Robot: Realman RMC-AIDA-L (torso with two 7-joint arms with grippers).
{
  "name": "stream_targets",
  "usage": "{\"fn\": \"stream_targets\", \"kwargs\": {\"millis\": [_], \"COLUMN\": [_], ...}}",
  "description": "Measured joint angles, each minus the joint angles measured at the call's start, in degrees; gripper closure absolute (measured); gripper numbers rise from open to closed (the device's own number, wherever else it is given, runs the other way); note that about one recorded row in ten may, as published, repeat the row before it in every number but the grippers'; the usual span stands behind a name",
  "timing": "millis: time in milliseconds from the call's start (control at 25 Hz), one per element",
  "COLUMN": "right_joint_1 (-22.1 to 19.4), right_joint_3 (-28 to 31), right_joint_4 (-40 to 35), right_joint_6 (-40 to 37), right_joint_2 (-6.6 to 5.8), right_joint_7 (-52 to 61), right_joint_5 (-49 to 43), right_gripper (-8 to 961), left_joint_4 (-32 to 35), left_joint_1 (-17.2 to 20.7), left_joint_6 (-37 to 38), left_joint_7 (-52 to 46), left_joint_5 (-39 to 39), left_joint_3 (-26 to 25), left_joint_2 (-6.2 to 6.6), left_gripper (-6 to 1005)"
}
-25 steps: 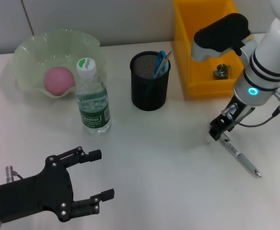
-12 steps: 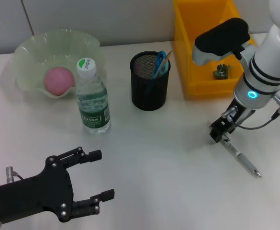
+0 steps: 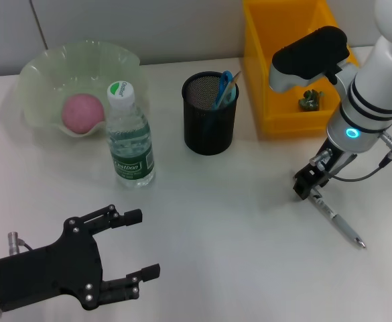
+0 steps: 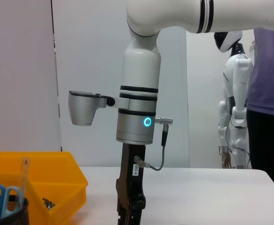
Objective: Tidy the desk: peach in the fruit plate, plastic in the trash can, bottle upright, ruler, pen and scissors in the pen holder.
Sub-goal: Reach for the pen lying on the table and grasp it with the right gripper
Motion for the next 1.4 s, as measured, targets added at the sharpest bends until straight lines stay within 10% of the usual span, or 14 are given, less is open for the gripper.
{"fn": "stream_targets", "kwargs": {"millis": [1400], "right_joint_1": [0.0], "right_joint_3": [0.0], "right_joint_4": [0.0], "right_joint_6": [-0.4], "right_joint_2": [0.00], "right_joint_7": [0.3], "right_joint_5": [-0.6], "right_gripper": [540], "left_joint_4": [0.0], "left_joint_1": [0.0], "left_joint_6": [0.5], "left_joint_7": [-0.3], "left_joint_5": [0.0], "left_joint_3": [0.0], "left_joint_2": [-0.01], "left_gripper": [202]}}
